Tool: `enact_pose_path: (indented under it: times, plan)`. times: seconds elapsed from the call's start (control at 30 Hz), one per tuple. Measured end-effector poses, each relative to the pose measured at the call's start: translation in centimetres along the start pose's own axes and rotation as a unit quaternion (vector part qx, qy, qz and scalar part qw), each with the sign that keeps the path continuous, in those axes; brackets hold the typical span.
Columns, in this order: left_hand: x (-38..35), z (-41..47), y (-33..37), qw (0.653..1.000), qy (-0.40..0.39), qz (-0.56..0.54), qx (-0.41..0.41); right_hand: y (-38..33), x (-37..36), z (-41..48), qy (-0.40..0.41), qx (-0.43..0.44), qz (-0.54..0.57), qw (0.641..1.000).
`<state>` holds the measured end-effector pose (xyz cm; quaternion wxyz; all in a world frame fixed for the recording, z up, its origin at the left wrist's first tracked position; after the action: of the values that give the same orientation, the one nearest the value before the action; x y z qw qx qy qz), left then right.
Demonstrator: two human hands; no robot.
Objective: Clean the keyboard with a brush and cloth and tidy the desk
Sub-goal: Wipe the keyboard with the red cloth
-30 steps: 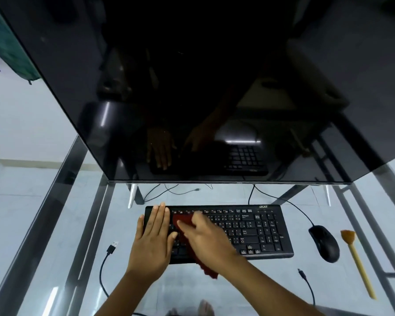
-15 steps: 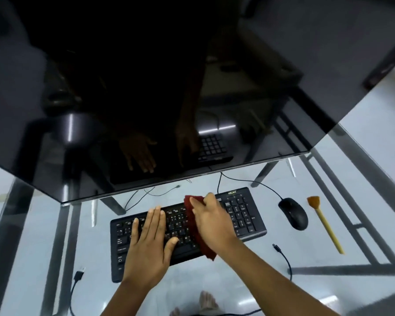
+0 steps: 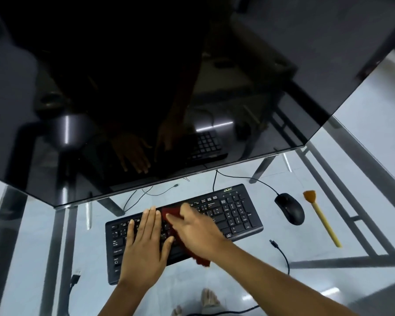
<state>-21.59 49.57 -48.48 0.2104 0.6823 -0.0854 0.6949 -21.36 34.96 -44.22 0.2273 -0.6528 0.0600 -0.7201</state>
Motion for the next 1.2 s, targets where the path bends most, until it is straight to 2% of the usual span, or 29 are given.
enact_pose_path:
  times: [0.07, 0.13, 0.2, 0.27, 0.37, 0.43, 0.5, 0.53, 0.57, 0.7, 0.8, 0.87, 0.9, 1.0, 1.03, 1.13, 1.2]
  plan:
    - [0.3, 0.2, 0.0, 1.0, 0.0, 0.007, 0.003, 2.8, 1.4, 0.6, 0.009, -0.025, -0.051, 0.998]
    - [0.6, 0.4, 0.2, 1.0, -0.001, 0.013, 0.001, 7.2, 3.0, 1.4, 0.03, -0.158, -0.066, 0.985]
    - [0.7, 0.8, 1.0, 1.0, -0.005, 0.011, -0.003, 9.2, 3.6, 0.6, 0.033, -0.235, -0.031, 0.971]
    - [0.5, 1.4, 2.4, 1.0, -0.012, 0.001, -0.013, 6.8, 2.7, -0.9, -0.008, -0.169, -0.032, 0.985]
    - [0.0, 2.4, 4.9, 0.999, -0.022, -0.021, -0.042, 4.2, 2.0, -2.9, -0.011, -0.07, -0.012, 0.997]
    - [-0.4, 2.6, 6.1, 0.997, -0.023, -0.035, -0.057, 7.2, 3.2, -2.7, 0.033, -0.138, 0.008, 0.99]
    - [-0.8, 2.4, 6.4, 0.997, -0.024, -0.038, -0.062, 11.4, 4.5, -2.4, 0.065, -0.287, -0.012, 0.956]
    - [-0.9, 2.3, 6.4, 0.997, -0.025, -0.032, -0.064, 12.0, 5.0, -2.3, 0.075, -0.326, -0.025, 0.942]
    - [-1.1, 2.1, 6.3, 0.997, -0.026, -0.025, -0.065, 11.7, 4.9, -2.3, 0.069, -0.327, -0.03, 0.942]
    - [-1.3, 2.0, 6.1, 0.997, -0.027, -0.024, -0.068, 8.1, 3.8, -2.3, 0.001, -0.21, 0.001, 0.978]
    - [-1.4, 2.1, 6.1, 0.997, -0.027, -0.022, -0.067, 12.9, 5.6, -1.6, 0.059, -0.309, -0.019, 0.949]
    - [-1.4, 2.1, 6.0, 0.998, -0.029, -0.017, -0.061, 14.0, 5.9, -1.6, 0.066, -0.352, -0.039, 0.933]
    - [-1.4, 2.0, 6.0, 0.998, -0.029, -0.016, -0.059, 13.0, 5.8, -1.6, 0.056, -0.349, -0.022, 0.935]
    - [-1.4, 2.0, 6.1, 0.998, -0.026, -0.015, -0.061, 9.1, 4.8, -2.4, 0.043, -0.251, -0.013, 0.967]
    - [-1.4, 2.1, 6.1, 0.998, -0.025, -0.017, -0.063, 9.6, 4.9, -2.7, 0.04, -0.245, -0.008, 0.969]
    - [-1.5, 2.2, 6.2, 0.998, -0.025, -0.013, -0.064, 14.1, 6.2, -2.8, 0.064, -0.328, -0.017, 0.942]
    - [-1.5, 2.2, 6.2, 0.998, -0.025, -0.01, -0.063, 14.5, 6.4, -2.8, 0.066, -0.342, -0.057, 0.935]
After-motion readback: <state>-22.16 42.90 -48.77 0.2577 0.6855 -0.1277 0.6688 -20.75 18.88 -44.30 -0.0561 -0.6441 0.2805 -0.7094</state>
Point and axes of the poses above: each hand's wrist, its own z-axis towards the middle knuckle, its own x-axis out of the back of the hand, y = z × x, the point moved 5 cm from there along z, towards the middle knuckle, and after that the axes turned 5 degrees about y, right-handed, at the moved point
